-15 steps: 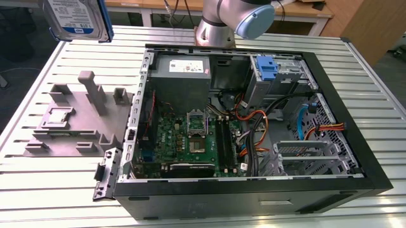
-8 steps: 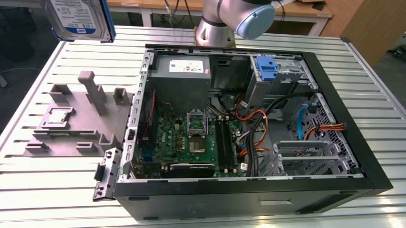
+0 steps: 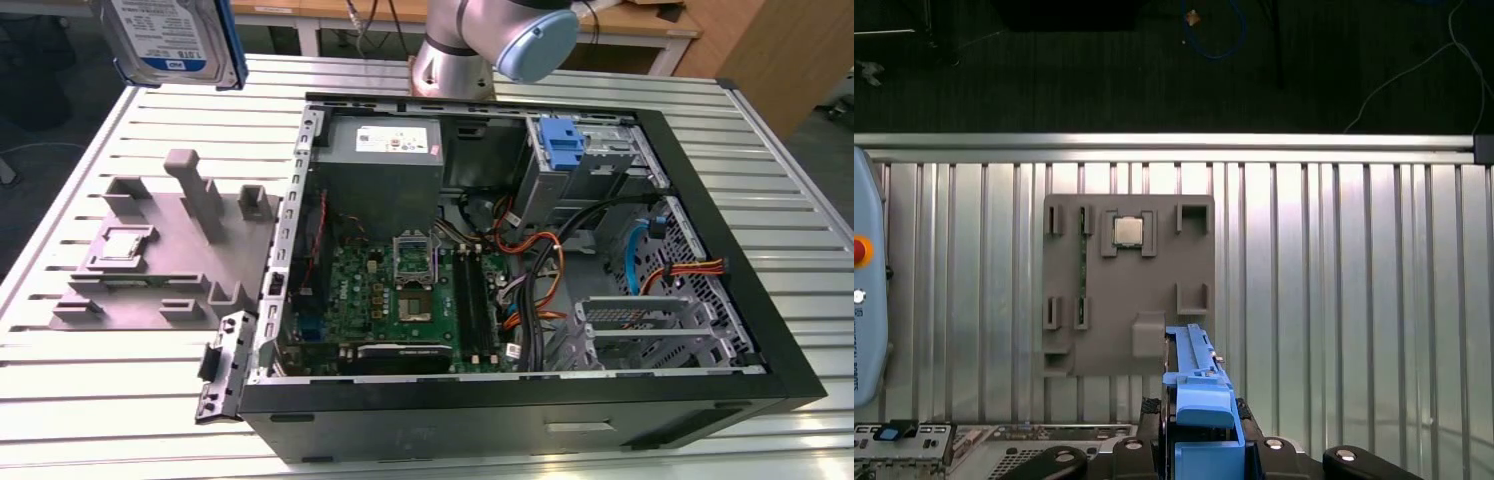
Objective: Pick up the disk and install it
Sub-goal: 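Pick up the disk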
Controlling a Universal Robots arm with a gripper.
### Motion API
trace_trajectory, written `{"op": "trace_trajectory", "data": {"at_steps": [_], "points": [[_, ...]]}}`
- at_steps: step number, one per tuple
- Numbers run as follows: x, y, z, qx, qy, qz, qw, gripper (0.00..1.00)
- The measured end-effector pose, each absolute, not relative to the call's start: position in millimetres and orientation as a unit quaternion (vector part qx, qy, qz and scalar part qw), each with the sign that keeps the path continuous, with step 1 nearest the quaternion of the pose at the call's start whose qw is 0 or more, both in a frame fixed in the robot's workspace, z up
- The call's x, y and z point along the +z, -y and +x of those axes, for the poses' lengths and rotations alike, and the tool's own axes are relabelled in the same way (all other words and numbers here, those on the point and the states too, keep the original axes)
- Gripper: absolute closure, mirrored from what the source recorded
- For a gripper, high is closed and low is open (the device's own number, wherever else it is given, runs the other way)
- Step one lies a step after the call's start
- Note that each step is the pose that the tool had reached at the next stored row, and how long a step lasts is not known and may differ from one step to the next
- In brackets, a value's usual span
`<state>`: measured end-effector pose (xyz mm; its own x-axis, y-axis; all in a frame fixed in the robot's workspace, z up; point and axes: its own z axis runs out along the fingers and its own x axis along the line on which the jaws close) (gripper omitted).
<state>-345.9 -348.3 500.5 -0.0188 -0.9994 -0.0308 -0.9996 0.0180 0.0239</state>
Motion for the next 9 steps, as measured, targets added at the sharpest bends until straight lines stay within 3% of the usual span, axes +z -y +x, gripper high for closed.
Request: {"op": "trace_trajectory", "data": {"at_steps": [9], "points": [[500.5, 348.3, -342.0, 0.019, -0.713, -0.7, 0.003, 0.63]]}}
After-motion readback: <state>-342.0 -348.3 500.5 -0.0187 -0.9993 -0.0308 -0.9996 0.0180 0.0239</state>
